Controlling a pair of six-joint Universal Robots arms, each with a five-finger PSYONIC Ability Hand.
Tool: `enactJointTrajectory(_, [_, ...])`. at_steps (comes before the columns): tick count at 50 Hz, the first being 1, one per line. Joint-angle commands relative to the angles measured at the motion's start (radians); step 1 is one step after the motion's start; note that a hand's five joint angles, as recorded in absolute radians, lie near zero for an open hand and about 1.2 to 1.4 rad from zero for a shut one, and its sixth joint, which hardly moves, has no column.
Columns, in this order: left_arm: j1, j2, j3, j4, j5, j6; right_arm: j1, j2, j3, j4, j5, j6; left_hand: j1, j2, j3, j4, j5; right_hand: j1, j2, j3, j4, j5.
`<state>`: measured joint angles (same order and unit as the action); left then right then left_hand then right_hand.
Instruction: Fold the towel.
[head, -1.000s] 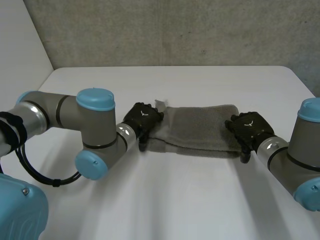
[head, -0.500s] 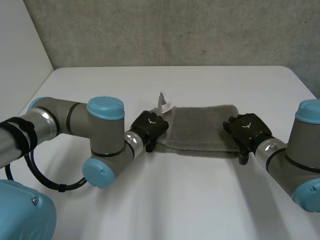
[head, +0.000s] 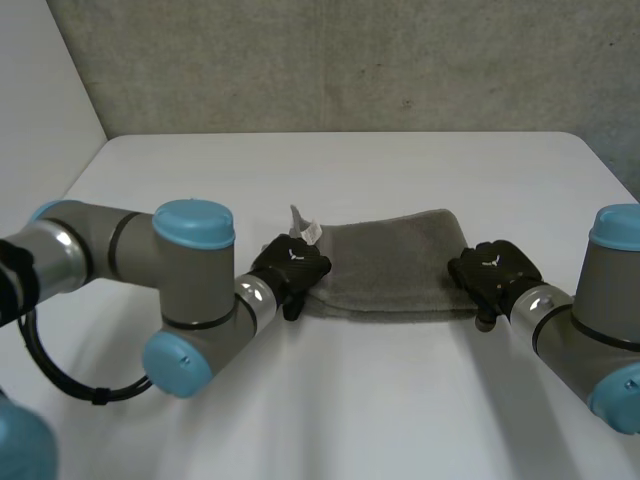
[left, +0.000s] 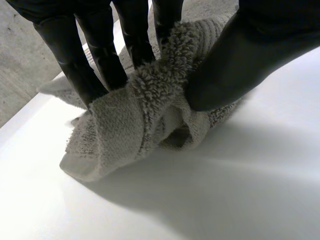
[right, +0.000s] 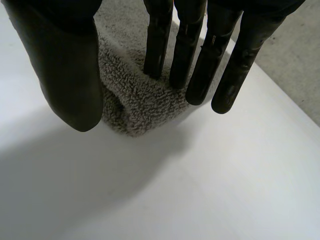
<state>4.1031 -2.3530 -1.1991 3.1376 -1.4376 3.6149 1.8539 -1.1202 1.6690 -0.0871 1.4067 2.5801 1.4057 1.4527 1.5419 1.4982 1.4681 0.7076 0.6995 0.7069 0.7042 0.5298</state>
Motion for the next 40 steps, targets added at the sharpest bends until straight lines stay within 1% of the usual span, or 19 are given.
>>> enactJointTrajectory(1, [0.009, 0.129, -0.219, 0.103, 0.002, 0.011, -0.005, -0.062, 0.093, 0.0, -0.006, 0.0, -0.009, -0.056, -0.146, -0.102, -0.246, 0.003, 0.011, 0.003, 0.006, 0.006])
enactJointTrajectory(4, [0.009, 0.147, -0.257, 0.124, 0.0, 0.016, -0.005, -0.081, 0.118, -0.006, -0.008, 0.0, -0.009, -0.056, -0.146, -0.102, -0.246, 0.0, 0.008, 0.001, 0.003, 0.003])
enactJointTrajectory(9, [0.017, 0.218, -0.385, 0.18, 0.002, 0.03, -0.01, -0.154, 0.192, -0.025, -0.069, 0.005, -0.009, -0.056, -0.146, -0.102, -0.246, 0.003, 0.011, 0.003, 0.006, 0.006])
enactJointTrajectory(14, [0.025, 0.258, -0.46, 0.214, 0.003, 0.031, -0.004, -0.187, 0.227, -0.045, -0.078, 0.015, -0.009, -0.056, -0.146, -0.102, -0.246, 0.006, 0.014, 0.006, 0.009, 0.009])
enactJointTrajectory(22, [0.031, 0.285, -0.523, 0.271, 0.002, 0.033, 0.019, -0.191, 0.258, -0.098, -0.078, 0.017, -0.009, -0.056, -0.146, -0.102, -0.246, 0.014, 0.023, 0.015, 0.018, 0.018])
enactJointTrajectory(27, [0.046, 0.285, -0.53, 0.276, 0.002, 0.034, 0.051, -0.185, 0.264, -0.141, -0.078, 0.017, -0.009, -0.056, -0.146, -0.102, -0.246, 0.014, 0.023, 0.015, 0.018, 0.018])
enactJointTrajectory(32, [0.049, 0.285, -0.527, 0.277, 0.0, 0.034, 0.054, -0.175, 0.264, -0.186, -0.08, 0.018, -0.009, -0.056, -0.146, -0.102, -0.246, 0.009, 0.017, 0.009, 0.012, 0.012])
enactJointTrajectory(37, [0.054, 0.285, -0.525, 0.277, 0.0, 0.034, 0.079, -0.142, 0.261, -0.237, -0.078, 0.014, -0.009, -0.056, -0.146, -0.102, -0.246, -0.015, -0.007, -0.014, -0.012, -0.012])
enactJointTrajectory(40, [0.054, 0.285, -0.525, 0.277, 0.0, 0.034, 0.077, -0.133, 0.261, -0.256, -0.08, 0.012, -0.047, -0.094, -0.183, -0.14, -0.284, -0.041, -0.033, -0.041, -0.038, -0.038])
